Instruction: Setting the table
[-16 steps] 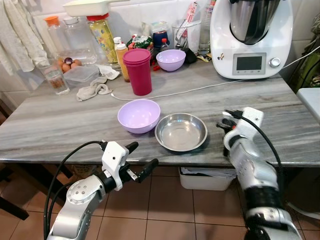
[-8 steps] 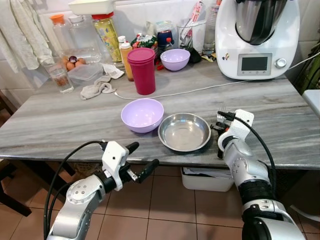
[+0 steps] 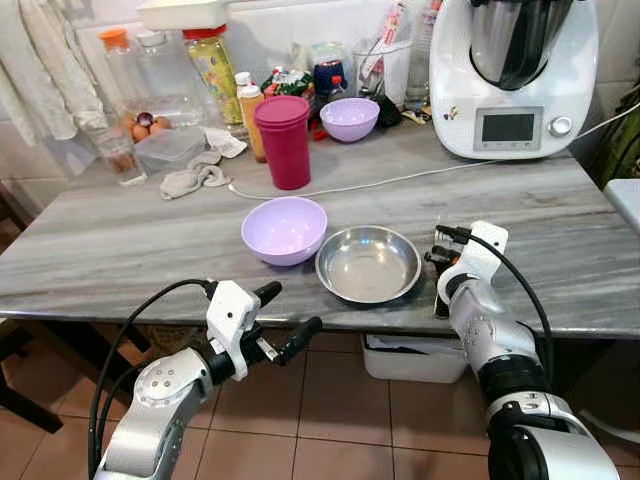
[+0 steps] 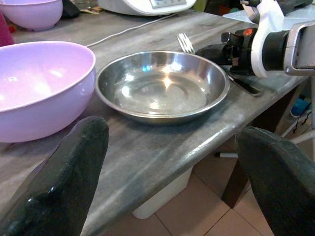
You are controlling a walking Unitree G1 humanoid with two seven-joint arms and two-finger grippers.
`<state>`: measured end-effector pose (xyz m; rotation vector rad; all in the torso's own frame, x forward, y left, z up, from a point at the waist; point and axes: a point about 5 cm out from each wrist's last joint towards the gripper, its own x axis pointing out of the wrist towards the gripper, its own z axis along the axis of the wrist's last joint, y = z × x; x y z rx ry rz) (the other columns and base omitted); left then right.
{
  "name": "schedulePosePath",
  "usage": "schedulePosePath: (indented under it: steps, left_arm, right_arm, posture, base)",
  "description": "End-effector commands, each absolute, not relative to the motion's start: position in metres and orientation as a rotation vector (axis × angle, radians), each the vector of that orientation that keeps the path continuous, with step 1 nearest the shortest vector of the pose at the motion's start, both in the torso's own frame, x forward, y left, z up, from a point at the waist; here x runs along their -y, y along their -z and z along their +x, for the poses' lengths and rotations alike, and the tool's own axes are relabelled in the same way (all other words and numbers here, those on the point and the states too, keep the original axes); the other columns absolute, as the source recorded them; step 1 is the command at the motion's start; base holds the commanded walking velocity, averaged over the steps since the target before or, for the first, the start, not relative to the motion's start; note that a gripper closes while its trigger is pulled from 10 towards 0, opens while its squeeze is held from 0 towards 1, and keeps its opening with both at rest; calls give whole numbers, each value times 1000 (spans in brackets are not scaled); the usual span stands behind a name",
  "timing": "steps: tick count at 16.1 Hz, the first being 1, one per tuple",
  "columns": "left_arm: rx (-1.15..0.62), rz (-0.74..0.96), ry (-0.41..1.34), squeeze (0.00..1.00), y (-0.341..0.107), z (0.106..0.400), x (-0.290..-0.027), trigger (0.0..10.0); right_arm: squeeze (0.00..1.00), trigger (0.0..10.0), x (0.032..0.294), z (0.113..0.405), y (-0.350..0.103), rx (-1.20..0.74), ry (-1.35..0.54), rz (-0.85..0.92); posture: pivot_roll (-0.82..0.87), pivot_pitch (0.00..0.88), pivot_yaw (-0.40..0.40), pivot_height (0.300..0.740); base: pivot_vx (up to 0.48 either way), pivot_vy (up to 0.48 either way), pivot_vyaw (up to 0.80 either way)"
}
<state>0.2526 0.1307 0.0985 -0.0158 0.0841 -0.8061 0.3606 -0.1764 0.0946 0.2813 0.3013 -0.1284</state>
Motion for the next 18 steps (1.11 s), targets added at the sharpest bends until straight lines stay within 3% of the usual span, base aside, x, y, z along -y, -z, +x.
schedulePosePath:
  steps: [1, 5, 11, 18]
  left_arm:
    - [-80, 4, 811, 0, -101, 252, -133, 10000]
    - [-89, 1, 832, 0, -99, 252, -131, 10000]
    - [-85, 1, 829, 0, -98, 253, -130, 10000]
    - [-49, -10, 774, 0, -102, 259, -129, 10000]
  right_arm:
    - [890, 10000, 171, 364, -97, -301, 110, 281]
    - [1000, 10000, 169, 365, -97, -294, 101, 274]
    - [1000, 10000, 166, 362, -119, -168, 53, 189]
    - [1000, 10000, 168, 331, -154, 57, 86, -28]
  posture:
    - [-239, 0, 117, 740]
    - [-238, 0, 116, 740]
    - [-241, 0, 113, 740]
    - [-260, 0, 110, 740]
  base:
    - [0, 0, 0]
    - [0, 0, 0]
    - [0, 0, 0]
    - [0, 0, 0]
